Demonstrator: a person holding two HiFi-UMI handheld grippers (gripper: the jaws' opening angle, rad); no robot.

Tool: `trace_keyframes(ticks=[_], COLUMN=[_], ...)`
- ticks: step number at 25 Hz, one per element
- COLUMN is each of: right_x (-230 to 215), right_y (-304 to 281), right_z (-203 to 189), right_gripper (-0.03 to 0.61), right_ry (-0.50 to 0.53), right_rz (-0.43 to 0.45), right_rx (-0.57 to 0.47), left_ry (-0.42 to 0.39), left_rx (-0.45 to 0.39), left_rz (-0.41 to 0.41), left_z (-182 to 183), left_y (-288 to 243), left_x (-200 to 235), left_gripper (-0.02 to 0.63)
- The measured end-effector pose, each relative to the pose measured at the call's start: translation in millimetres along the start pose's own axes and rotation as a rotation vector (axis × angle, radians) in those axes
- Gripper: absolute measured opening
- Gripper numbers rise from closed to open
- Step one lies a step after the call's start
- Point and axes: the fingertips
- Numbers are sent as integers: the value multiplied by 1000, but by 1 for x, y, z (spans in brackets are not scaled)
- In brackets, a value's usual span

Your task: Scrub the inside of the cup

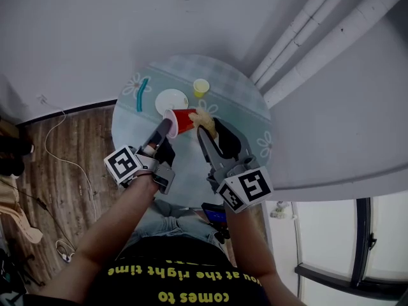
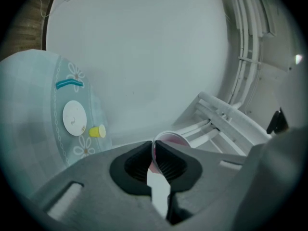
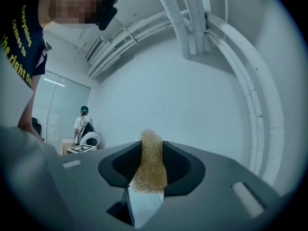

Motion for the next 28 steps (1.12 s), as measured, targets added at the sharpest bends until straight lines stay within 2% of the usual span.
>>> trace_keyframes(ticks=[4, 7, 13, 18, 22, 25, 28], right_x=[-16, -10, 14, 5, -14, -19, -14], right_y=[4, 5, 6, 3, 6, 7, 7], right_z=[2, 3, 6, 0, -2, -2, -1], right_gripper=[140, 140, 140, 140, 140, 138, 138], right_ry=[-3, -2, -9, -13, -25, -15, -25], right_rz=[-29, -15, 47, 27, -16, -27, -2], right_rx=[6, 7, -5, 7, 12, 17, 14], left_ry=[-70, -112, -123, -147, -240, -369, -426], left_rx=[29, 43, 35, 52, 84, 107, 121], left_rz=[9, 38, 60, 78, 125, 100, 104], left_z=[-3, -4, -2, -3, -2, 2, 2], left_y=[-2, -1, 0, 1, 4, 1, -1], left_x=[-6, -4, 2, 3, 4, -8, -11], left_gripper=[29, 29, 29, 29, 29, 29, 29])
Point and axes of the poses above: the fingertips, and each gripper's own axes: y backward along the fingers, x to its left, z out of its top, and after that the axes turned 9 degrees about x, right-handed
